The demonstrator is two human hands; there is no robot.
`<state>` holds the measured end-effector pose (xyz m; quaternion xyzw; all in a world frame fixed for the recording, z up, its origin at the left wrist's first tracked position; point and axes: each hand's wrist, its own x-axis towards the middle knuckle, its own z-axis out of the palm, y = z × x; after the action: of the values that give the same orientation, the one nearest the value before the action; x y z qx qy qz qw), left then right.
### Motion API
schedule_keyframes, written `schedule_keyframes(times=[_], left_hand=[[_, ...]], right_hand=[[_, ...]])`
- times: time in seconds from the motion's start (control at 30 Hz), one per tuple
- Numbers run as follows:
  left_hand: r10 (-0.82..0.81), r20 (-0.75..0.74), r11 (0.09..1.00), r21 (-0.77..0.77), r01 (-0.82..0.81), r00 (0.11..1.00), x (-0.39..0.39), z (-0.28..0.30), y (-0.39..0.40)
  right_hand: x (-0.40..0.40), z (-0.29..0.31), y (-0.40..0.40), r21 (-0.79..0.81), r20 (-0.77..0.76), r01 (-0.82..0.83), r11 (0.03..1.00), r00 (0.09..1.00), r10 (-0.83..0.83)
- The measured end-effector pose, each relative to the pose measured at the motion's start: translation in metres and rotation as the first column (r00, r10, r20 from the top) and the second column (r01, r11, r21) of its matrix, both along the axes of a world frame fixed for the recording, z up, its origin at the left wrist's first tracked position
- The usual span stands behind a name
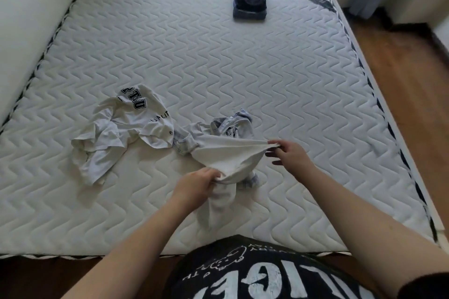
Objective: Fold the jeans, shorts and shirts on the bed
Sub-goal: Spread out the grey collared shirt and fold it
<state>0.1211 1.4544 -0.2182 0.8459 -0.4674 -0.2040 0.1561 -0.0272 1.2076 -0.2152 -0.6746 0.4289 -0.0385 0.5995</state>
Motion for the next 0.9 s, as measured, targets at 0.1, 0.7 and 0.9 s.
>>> schedule_keyframes(times=[0.1, 0.7, 0.9], left_hand=[[-0.009, 0.004, 1.000, -0.006, 0.009, 1.000, 0.000, 0.005, -0.008], [-0.017, 0.072, 1.000, 0.015, 0.016, 0.997, 0.020, 0.014, -0.016], [0.177, 0.091, 0.982, 0.045, -0.182, 0.980, 0.047, -0.002, 0.006]], right_hand=[[-0.004, 0.000, -0.004, 0.005, 0.007, 0.037, 0.999, 0.999, -0.037], [-0.004, 0.002, -0.026, -0.567, -0.198, -0.127, 0.814, 0.980, 0.015], [-0.010, 0.017, -0.041, -0.650, -0.036, 0.090, 0.754, 0.988, -0.150]])
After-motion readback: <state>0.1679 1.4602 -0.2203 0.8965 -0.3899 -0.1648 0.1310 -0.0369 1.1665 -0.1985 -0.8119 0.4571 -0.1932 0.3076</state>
